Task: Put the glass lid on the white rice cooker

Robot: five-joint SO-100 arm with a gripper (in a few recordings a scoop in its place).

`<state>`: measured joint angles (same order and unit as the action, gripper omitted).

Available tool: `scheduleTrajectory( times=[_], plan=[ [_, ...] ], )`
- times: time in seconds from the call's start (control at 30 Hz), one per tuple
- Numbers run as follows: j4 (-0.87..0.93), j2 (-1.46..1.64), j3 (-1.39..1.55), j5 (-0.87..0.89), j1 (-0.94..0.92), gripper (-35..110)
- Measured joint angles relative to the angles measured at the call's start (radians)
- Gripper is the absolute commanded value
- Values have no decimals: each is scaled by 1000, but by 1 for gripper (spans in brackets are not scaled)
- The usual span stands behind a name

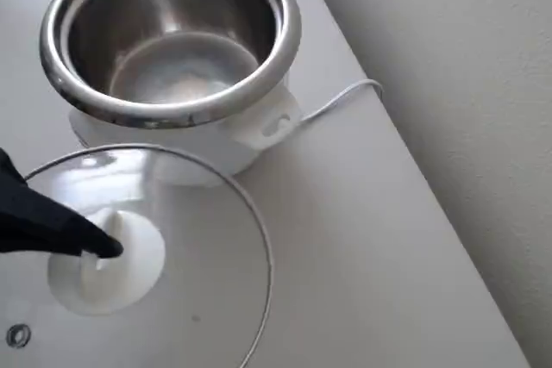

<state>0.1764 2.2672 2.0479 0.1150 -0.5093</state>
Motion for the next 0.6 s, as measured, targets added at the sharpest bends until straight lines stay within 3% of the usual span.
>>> scheduleTrajectory(
  times=[0.6],
  plan=[
    [314,-123,-629,-5,299,0]
  ],
)
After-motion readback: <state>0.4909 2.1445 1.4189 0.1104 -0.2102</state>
